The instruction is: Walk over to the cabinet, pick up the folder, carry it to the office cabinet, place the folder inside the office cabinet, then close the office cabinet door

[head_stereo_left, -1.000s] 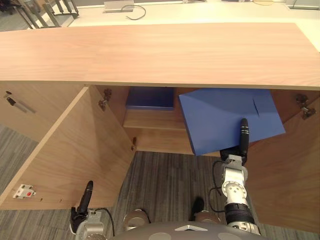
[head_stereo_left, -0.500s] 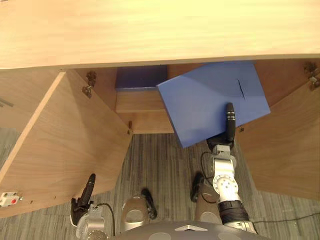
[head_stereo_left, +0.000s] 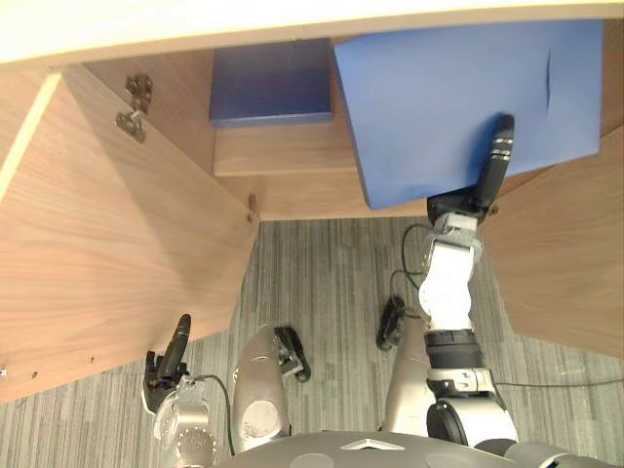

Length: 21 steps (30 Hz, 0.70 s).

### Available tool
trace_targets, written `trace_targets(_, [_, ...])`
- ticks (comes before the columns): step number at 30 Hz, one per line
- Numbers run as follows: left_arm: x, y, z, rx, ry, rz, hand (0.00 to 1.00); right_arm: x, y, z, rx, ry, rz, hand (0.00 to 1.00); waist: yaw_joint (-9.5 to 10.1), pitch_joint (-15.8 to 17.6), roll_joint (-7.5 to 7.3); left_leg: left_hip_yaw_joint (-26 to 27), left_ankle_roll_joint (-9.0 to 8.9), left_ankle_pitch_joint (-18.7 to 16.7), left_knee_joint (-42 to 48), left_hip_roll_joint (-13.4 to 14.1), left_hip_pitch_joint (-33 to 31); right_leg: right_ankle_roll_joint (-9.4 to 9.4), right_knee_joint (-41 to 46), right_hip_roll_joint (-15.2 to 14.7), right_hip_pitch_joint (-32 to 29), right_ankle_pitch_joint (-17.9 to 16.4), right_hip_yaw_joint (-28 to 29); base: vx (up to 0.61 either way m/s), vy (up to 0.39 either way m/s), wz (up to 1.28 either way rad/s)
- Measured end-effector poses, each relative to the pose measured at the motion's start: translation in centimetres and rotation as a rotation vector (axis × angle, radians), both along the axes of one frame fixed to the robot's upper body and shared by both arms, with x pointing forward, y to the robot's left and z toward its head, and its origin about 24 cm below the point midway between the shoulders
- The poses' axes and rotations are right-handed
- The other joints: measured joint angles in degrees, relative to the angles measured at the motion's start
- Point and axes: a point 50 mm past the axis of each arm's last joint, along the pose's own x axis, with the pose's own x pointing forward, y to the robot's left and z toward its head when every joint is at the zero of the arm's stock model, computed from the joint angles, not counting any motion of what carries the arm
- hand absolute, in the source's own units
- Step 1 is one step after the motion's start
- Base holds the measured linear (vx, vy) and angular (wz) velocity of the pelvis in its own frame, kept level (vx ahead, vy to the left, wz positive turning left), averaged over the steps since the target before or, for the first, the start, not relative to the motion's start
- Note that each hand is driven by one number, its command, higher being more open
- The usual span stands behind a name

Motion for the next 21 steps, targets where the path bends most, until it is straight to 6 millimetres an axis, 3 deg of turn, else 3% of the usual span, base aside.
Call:
trace_targets(5, [1.1,-0.4,0.4,-0.002,-0.041,-0.036,1.00,0.7,-0.9,1.8,0.014,-0.042,-0.040,0.00,0.02,0.02,0.13,-2.69,0.41,-1.40,5.52,-0.05,-5.54,-0.02,4.74,-1.82,-3.99,-1.24,0.14,-0.05,0.040,0.17])
trace_targets(10, [1.2,-0.5,0.4,-0.003,-0.045,-0.040,1.00,4.3,-2.7,5.7,0.036,-0.041,-0.075,0.00,0.39,-0.07,0.30,-3.77,1.03,-2.29,9.70,0.03,-10.41,0.16,7.23,-2.73,-7.96,-1.21,0.67,-0.10,0.060,0.09])
trace_targets(14, [1.2,-0.4,0.4,-0.003,-0.045,-0.037,1.00,6.4,-5.7,9.1,0.189,-0.026,-0.140,0.00,2.15,-0.27,0.84,-4.60,1.47,-2.07,11.01,-0.12,-13.52,0.02,8.03,-3.66,-10.11,-0.91,0.43,-0.07,0.064,0.12])
trace_targets(17, [1.8,-0.5,0.2,-0.016,-0.047,-0.026,1.00,7.0,-8.3,10.8,0.314,0.000,-0.165,0.00,3.89,-0.63,1.64,-5.21,1.58,-1.97,11.92,-0.33,-15.53,-0.17,9.28,-4.38,-11.83,-1.03,0.21,-0.01,0.051,0.15])
trace_targets(21, [2.8,-0.4,0.5,-0.017,-0.068,-0.026,1.00,7.3,-10.0,12.6,0.366,0.046,-0.172,0.00,4.46,-0.67,2.74,-6.75,1.51,-1.63,12.93,-1.36,-17.77,-0.74,11.89,-6.24,-13.45,-2.45,-0.29,-0.01,0.024,0.24])
